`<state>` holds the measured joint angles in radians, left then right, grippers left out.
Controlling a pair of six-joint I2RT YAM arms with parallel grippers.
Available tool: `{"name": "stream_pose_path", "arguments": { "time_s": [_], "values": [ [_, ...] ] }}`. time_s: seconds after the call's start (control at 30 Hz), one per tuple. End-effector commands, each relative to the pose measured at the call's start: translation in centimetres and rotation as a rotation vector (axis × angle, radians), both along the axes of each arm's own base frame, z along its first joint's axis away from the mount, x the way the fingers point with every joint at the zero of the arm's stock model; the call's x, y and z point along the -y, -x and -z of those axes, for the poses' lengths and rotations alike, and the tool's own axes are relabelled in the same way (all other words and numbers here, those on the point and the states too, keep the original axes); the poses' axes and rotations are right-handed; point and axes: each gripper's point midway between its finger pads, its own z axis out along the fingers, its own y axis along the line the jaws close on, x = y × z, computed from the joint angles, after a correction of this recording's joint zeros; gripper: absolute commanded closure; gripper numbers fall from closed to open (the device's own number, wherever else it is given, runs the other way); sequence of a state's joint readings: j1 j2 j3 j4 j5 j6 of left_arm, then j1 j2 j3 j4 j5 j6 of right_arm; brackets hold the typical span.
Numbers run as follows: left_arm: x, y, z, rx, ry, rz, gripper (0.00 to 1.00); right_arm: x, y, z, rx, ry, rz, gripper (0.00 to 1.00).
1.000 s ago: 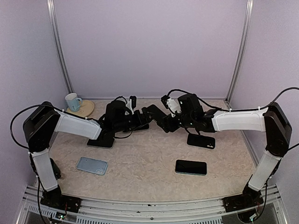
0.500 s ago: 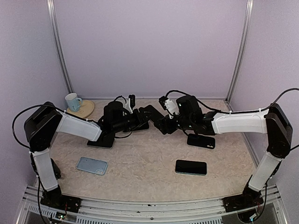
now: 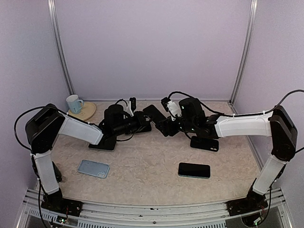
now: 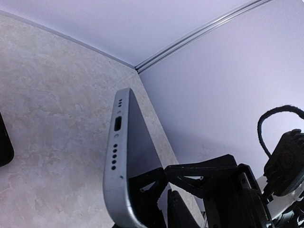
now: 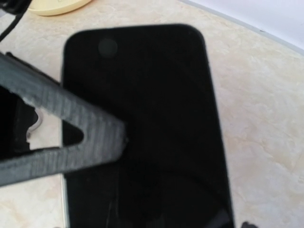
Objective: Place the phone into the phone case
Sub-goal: Pass from the right arm to the left
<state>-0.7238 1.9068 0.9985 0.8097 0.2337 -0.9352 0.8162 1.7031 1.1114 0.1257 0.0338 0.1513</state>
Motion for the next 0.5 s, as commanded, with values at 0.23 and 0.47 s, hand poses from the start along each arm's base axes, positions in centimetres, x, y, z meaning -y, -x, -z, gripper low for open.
{"name": "stream_pose_path", "arguments": {
  "time_s": [0.23,0.47],
  "values": [
    [0.32,0.31,-0.14,0.023,0.021,0.044,1.00,-0.82,0.40,-3.32,0.070,-0.071,-0.013,0.33],
    [0.03,0.68,0.32,0.044,-0.042,0.052,1.00,-0.70,1.18,-3.32,0.062,-0.022,-0.057,0.14]
  ]
}}
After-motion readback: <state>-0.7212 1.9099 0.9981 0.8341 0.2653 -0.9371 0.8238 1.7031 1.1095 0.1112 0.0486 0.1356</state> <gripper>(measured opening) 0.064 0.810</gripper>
